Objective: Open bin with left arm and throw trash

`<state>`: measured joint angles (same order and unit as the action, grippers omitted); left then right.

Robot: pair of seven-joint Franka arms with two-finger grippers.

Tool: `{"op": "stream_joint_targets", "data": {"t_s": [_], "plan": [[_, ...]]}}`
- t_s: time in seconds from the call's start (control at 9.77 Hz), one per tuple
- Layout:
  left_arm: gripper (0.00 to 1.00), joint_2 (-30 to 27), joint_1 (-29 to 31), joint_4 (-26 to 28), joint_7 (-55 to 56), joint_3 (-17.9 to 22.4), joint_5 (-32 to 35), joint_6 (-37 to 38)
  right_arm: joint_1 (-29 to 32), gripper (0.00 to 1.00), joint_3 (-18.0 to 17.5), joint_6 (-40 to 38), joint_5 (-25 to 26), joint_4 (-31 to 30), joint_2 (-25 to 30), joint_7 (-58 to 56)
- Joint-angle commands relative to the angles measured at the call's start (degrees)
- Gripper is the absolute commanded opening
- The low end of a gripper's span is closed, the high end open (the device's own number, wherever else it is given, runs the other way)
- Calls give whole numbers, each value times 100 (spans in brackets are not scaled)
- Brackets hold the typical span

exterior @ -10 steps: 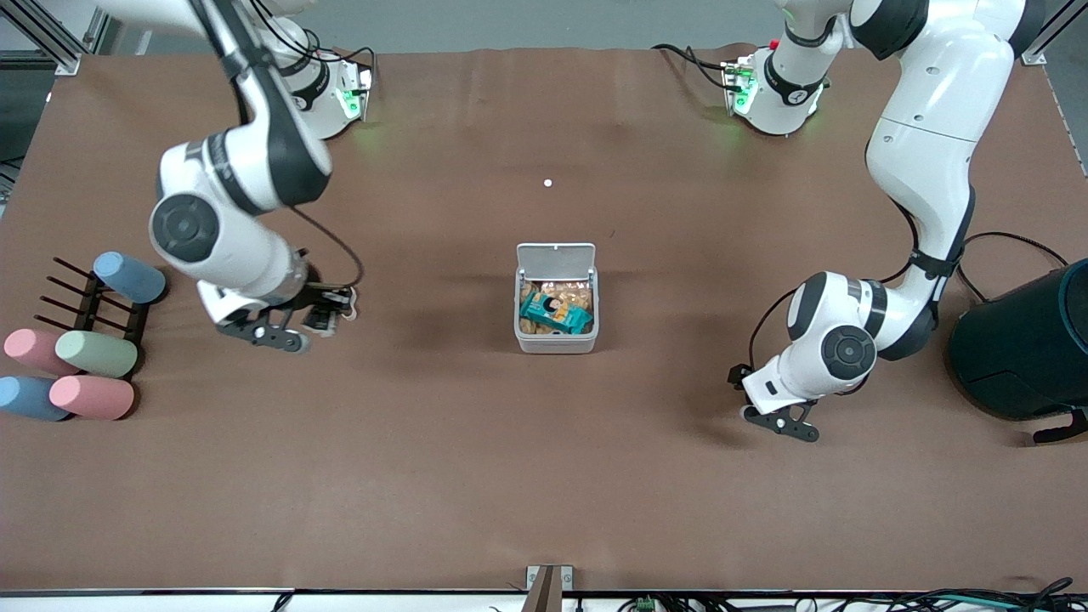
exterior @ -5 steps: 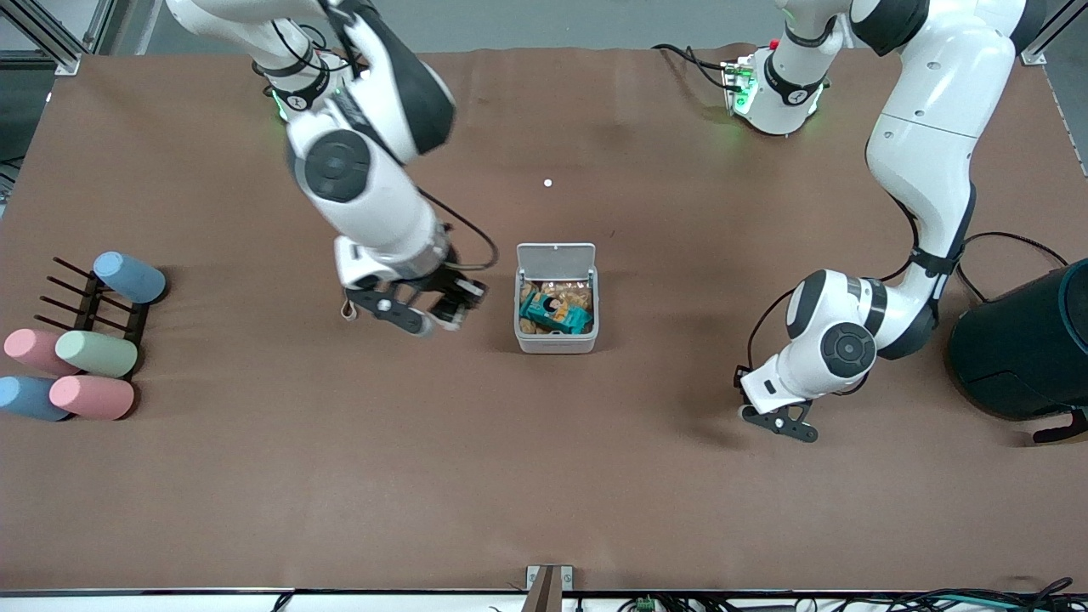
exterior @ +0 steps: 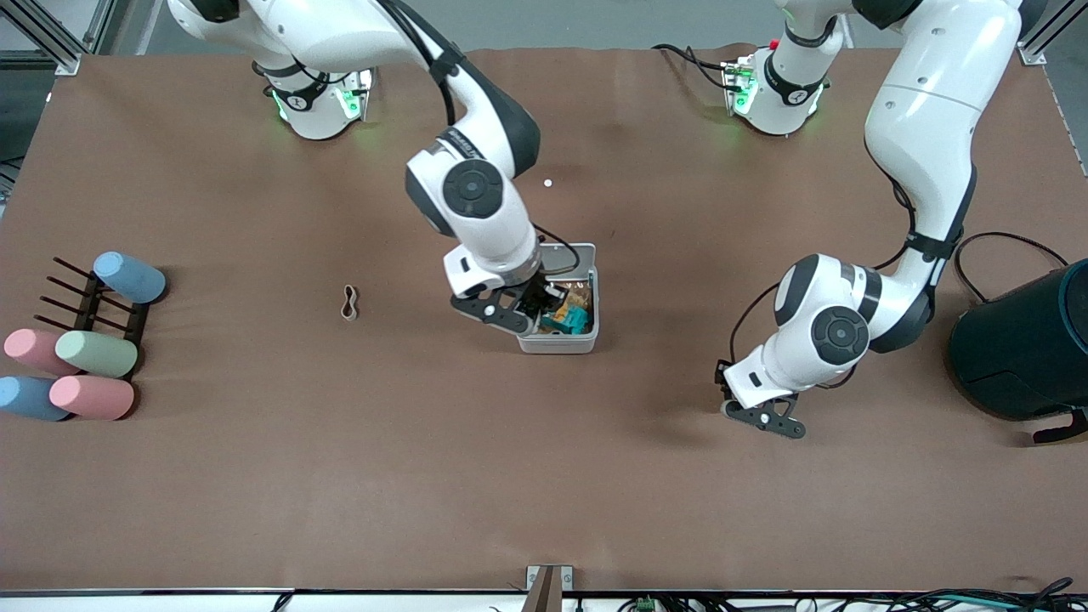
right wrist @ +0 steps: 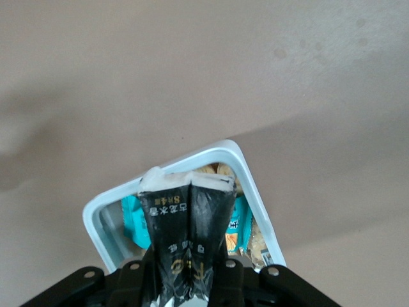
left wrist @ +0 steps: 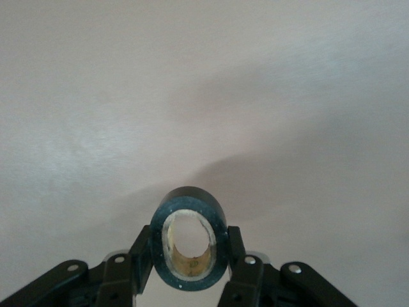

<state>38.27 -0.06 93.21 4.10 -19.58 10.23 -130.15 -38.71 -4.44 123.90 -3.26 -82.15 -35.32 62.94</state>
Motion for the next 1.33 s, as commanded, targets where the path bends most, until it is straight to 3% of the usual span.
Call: {"op": "stream_joint_targets", "data": {"t_s": [0.0, 0.1, 0.2, 0.41, 0.72, 1.13, 1.23], "plan": [[0, -302, 14, 13, 650, -369, -162, 402, -153, 2, 48, -77, 123, 121, -194, -133], [0, -329, 6, 13, 1089, -588, -161, 447, -137, 13, 48, -103, 124, 112, -221, -142], [0, -355, 6, 13, 1485, -808, -161, 508, -128, 64, 48, -112, 106, 94, -221, -133], [0, -469, -73, 13, 2189, -1081, -144, 526, -154, 81, 48, -103, 106, 24, -221, -142], [0, -496, -423, -22, 2935, -1364, -56, 693, -23, 82, 48, -260, 45, 50, -151, -133], [0, -417, -1048, -154, 3816, -1346, -56, 693, 1151, 81, 30, -1795, -332, -89, 770, -832], [2, -399, -1162, -154, 3957, -1311, -12, 684, 1512, 81, 39, -1773, -368, -569, 1077, -1315]]}}
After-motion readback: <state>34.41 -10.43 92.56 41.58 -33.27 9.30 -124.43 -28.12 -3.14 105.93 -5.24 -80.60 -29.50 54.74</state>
